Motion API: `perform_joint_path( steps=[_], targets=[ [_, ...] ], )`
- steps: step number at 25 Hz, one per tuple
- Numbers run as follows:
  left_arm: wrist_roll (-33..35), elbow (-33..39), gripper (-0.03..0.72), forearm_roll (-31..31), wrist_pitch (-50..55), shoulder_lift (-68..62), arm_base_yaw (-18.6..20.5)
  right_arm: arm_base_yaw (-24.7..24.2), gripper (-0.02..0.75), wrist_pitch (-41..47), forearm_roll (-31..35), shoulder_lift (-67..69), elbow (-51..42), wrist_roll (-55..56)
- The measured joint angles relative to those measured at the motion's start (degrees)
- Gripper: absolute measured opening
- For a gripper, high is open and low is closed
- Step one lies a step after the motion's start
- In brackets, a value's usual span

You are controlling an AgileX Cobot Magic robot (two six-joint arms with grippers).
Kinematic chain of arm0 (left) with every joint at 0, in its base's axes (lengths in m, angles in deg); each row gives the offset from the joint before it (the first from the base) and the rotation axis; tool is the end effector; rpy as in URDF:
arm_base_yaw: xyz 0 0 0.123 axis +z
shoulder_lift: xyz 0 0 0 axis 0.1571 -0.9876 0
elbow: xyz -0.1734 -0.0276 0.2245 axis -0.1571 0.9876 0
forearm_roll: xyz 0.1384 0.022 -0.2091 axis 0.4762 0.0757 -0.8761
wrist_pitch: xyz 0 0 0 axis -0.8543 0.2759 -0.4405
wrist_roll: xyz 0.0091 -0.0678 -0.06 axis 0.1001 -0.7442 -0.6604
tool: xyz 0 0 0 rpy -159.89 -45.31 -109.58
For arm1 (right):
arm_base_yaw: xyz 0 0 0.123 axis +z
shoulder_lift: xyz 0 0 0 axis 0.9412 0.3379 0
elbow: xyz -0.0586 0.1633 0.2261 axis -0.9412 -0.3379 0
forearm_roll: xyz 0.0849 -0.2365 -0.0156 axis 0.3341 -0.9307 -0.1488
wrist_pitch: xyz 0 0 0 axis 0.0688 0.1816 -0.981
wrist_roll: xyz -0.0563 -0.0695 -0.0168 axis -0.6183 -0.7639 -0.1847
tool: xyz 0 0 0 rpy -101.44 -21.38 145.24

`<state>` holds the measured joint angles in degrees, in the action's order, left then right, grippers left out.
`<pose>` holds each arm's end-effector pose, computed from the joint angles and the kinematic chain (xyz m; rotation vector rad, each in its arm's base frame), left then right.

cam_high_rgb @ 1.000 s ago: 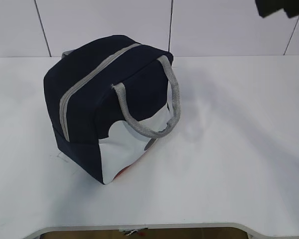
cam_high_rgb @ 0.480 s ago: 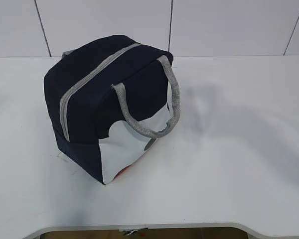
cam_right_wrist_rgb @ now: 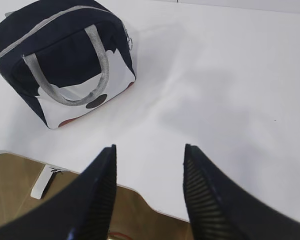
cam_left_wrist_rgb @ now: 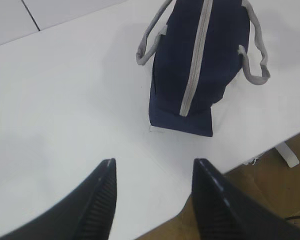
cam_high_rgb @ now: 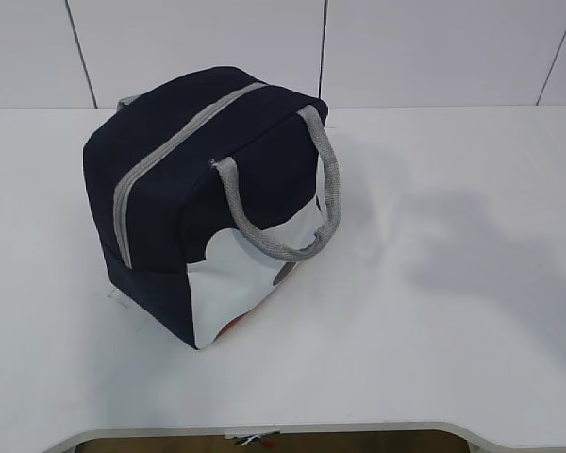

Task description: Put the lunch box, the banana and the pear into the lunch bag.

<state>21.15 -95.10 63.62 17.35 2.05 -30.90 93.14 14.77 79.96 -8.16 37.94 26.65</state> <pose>0.0724 -0.0330 0.4518 0.5049 2.1601 -0.2234 0.0533 0.0179 0.4402 -0.2668 2.1768 0.2496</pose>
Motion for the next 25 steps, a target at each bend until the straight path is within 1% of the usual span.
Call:
perform_joint_path(
  steps=[6,19,21,22,25],
  targets=[
    [0.00,7.20,0.347,0.22,0.00,8.14,0.00,0.00,0.362,0.19,-1.08,-8.51,-5.36,-0.03],
    [0.00,20.01,0.274,0.36,-0.20,29.55,0.00,0.09,0.362,0.30,-1.18,-29.21,-22.19,-0.17],
    [0.12,22.10,0.270,0.36,-0.54,32.59,0.00,0.09,0.362,0.07,-1.29,-31.74,-24.77,-0.16],
    [0.52,23.17,0.286,0.36,-0.68,34.07,0.00,0.09,0.362,-0.07,-1.52,-32.60,-26.05,-0.16],
    [1.52,26.65,0.272,0.50,-1.97,38.19,0.00,0.09,0.362,-1.13,-2.38,-35.04,-29.33,-0.16]
  ],
)
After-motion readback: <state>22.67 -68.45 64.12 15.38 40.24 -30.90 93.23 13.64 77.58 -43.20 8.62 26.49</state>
